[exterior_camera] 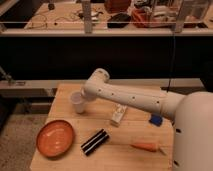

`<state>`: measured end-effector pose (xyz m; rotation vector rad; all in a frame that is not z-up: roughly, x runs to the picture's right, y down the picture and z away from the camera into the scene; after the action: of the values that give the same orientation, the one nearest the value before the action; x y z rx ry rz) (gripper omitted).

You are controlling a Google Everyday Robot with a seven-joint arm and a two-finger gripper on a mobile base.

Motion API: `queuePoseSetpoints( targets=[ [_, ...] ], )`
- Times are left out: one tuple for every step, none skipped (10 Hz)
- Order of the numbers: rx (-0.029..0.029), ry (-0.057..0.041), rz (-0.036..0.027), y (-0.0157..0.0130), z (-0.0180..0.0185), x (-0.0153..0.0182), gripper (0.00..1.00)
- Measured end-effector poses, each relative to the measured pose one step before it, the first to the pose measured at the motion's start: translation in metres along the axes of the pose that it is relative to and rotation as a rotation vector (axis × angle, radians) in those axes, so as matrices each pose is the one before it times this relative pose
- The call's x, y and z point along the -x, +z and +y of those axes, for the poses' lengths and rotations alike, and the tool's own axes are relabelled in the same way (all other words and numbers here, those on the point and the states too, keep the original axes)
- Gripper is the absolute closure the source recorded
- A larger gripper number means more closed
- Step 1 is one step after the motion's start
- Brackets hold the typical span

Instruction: Pick up the ceramic cup

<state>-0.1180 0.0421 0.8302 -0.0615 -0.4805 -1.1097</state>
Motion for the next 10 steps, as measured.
queuePoseSetpoints(
  targets=[
    [-0.00354, -0.00338, -0.00083, -0.00038, -0.00023, -0.00016, 1.00],
    [-0.00143, -0.00178, -0.00084, 0.00014, 0.00040, -0.00023, 1.00],
    [-0.00251, -0.00572, -0.00047, -0.00026, 0.00093, -0.00063, 1.00],
    [-0.00238, -0.00699, -0.00065, 0.00001, 0.00134, -0.00012, 1.00],
    [-0.00121, -0.00004, 0.00103, -0.00147, -0.00014, -0.00061, 1.00],
    [-0.00159, -0.00163, 0.00026, -0.00167, -0.00150, -0.00039, 1.00],
    [-0.00018, -0.00036, -0.00100, -0.00047, 0.00029, -0.00009, 1.00],
    [-0.00206, -0.00367, 0.00071, -0.00061, 0.00053, -0.00077, 1.00],
    [-0.00190, -0.00327, -0.00035, -0.00074, 0.00029, -0.00063, 1.00],
    [-0.00192, -0.00519, -0.00019, -0.00042, 0.00000, -0.00032, 1.00]
  ],
)
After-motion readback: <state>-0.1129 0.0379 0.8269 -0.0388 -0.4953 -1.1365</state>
